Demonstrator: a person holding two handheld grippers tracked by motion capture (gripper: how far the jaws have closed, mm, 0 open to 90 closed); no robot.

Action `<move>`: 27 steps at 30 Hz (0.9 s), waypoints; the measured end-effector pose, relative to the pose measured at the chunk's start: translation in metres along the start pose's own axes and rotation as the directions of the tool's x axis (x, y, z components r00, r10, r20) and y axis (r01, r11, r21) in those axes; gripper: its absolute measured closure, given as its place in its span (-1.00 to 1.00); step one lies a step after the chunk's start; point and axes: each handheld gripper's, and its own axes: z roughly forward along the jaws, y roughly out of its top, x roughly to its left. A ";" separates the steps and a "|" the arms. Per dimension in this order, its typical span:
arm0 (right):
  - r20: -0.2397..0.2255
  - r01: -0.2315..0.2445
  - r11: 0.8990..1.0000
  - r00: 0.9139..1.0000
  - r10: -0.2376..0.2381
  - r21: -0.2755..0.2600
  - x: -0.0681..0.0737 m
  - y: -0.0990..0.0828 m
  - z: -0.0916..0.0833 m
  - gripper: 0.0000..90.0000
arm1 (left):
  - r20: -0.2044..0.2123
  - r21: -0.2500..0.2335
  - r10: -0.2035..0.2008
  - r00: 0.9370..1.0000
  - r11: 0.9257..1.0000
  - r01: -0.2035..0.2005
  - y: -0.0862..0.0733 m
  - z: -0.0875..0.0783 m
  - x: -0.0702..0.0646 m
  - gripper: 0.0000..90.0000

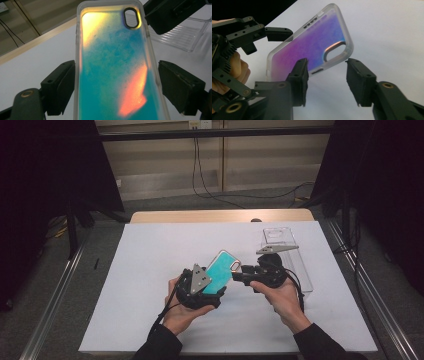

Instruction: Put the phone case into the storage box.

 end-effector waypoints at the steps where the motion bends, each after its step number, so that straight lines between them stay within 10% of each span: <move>1: -0.003 -0.011 1.000 1.000 0.011 0.008 0.001 0.001 0.001 0.21 | -0.001 0.004 0.001 1.000 1.000 -0.001 0.000 0.000 0.000 -0.62; 27: -0.007 -0.202 0.979 0.979 0.202 0.004 -0.003 0.003 0.008 0.50 | -0.021 0.013 0.028 0.999 1.000 -0.027 -0.001 0.003 -0.007 -0.62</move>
